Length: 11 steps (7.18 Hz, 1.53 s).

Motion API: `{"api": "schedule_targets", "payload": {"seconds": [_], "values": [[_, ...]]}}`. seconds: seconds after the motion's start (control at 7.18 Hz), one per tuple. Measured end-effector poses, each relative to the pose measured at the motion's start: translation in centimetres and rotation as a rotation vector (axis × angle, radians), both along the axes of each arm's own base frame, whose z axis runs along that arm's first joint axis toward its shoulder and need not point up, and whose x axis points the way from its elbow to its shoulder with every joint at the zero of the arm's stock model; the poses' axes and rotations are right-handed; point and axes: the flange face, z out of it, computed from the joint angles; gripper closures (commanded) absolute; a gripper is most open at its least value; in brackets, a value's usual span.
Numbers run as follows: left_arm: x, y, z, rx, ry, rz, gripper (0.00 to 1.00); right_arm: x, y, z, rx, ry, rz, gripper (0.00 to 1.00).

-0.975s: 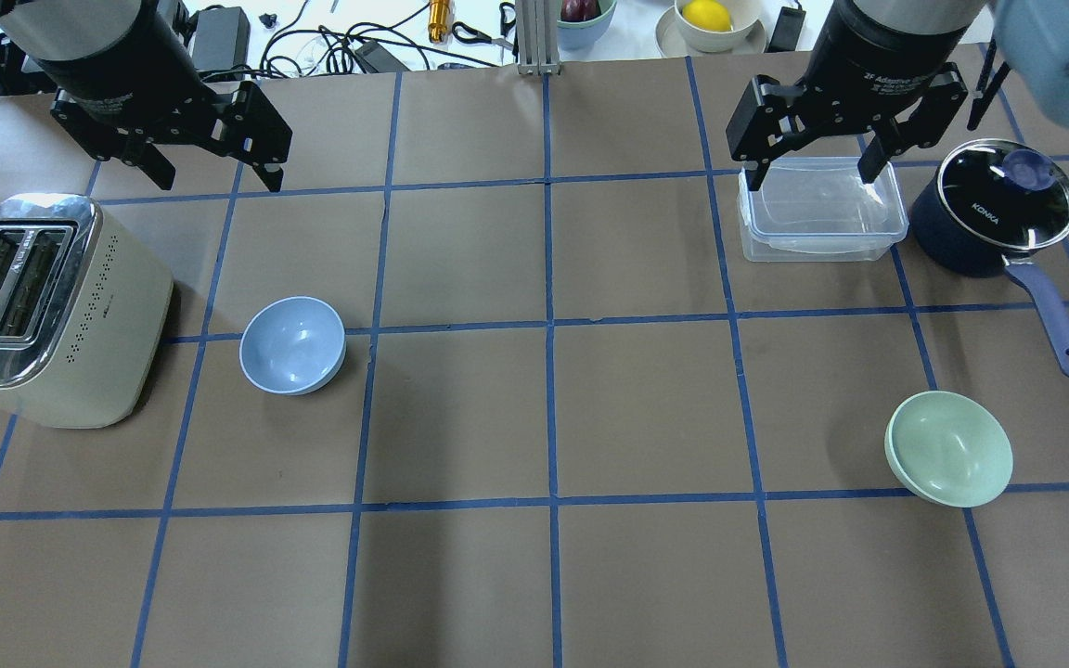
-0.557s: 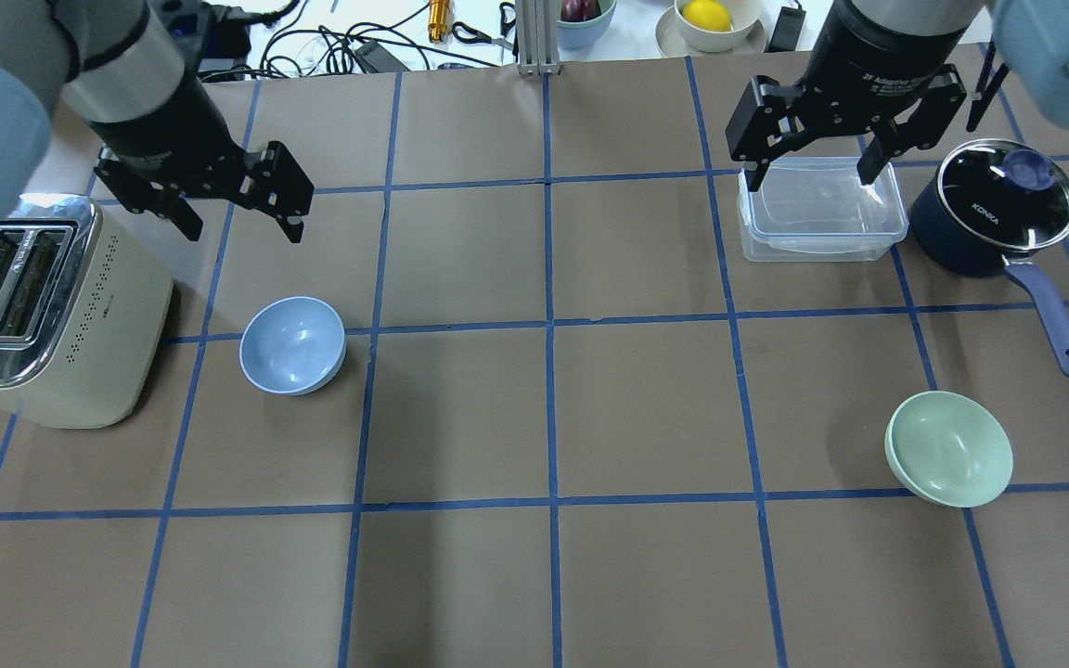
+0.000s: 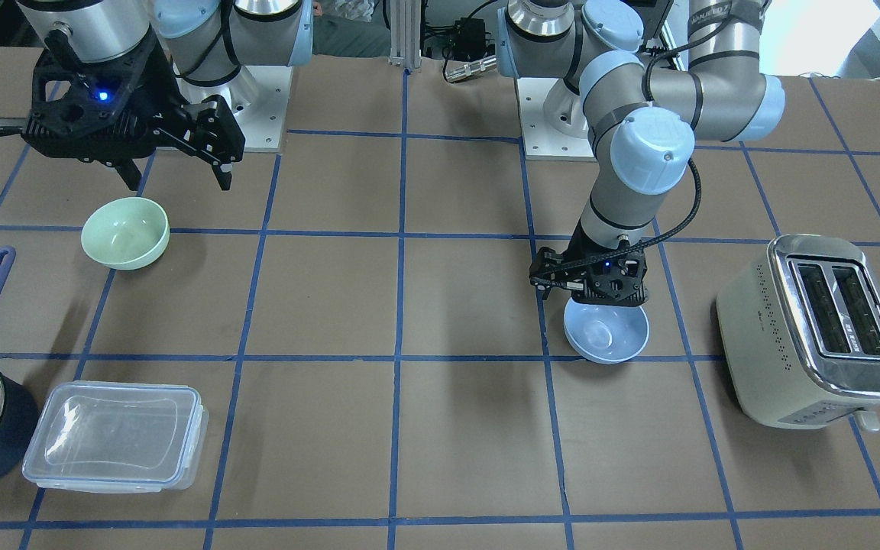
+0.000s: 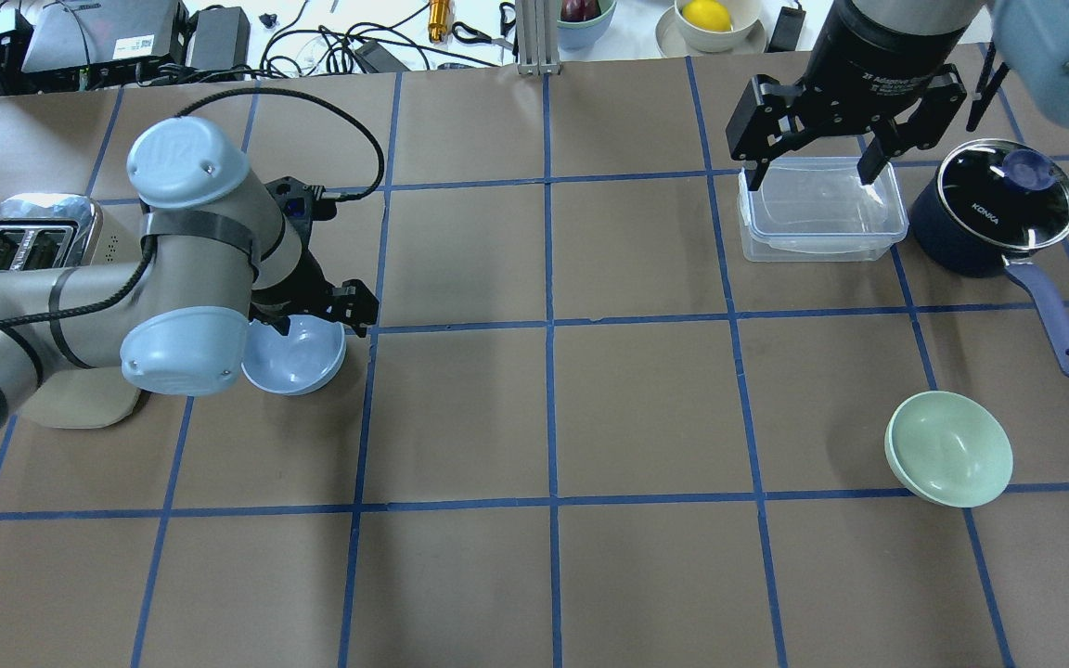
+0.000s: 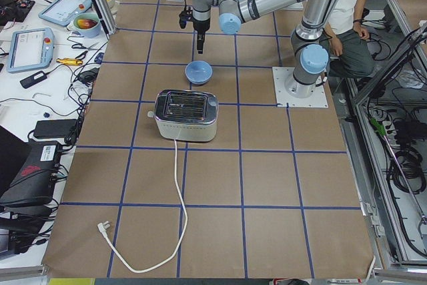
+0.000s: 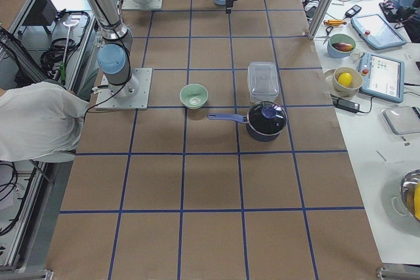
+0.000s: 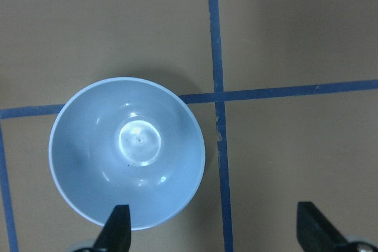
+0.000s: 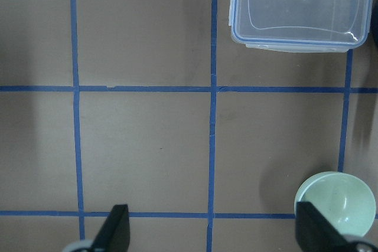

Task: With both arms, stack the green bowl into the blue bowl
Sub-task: 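Close the left gripper on the light blue bowl's rim, then carry the light blue bowl with the left gripper to the table center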

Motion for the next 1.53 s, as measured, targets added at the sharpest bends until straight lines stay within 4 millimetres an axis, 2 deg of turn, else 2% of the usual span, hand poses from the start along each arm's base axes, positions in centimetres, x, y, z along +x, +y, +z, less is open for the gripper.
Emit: {"api": "schedule_targets", "payload": {"seconds": [0.14,0.28,0.42,0.84,1.11,1.25,1.39,1.53], "values": [[0.2,-0.2,-2.6,0.015,-0.019,0.001,0.38,0.0,0.0,0.0,0.001,0.0,0.0,0.0],[0.5,-0.4,-4.3,0.013,-0.047,-0.001,0.73,0.0,0.0,-0.1,0.002,0.0,0.0,0.0],[0.5,-0.6,-5.0,0.003,-0.063,-0.005,0.82,0.0,0.0,-0.1,0.002,0.0,0.001,0.0],[0.1,-0.6,-5.5,-0.008,-0.072,-0.008,0.85,0.0,0.0,-0.1,0.004,0.001,0.001,0.0],[-1.3,-1.1,-4.1,-0.028,-0.067,-0.016,0.85,0.0,0.0,-0.2,0.006,0.001,0.001,0.0],[-4.0,-1.5,-3.2,-0.038,-0.058,0.003,0.85,0.0,0.0,-0.2,0.007,0.002,0.0,0.0],[-8.8,-1.6,-2.3,-0.049,-0.038,0.036,0.85,-0.1,0.0,-0.3,0.009,0.003,-0.002,0.0],[-14.5,-0.9,-1.8,-0.056,-0.018,0.051,0.85,-0.2,-0.1,-0.4,0.011,0.004,-0.003,0.0]]}}
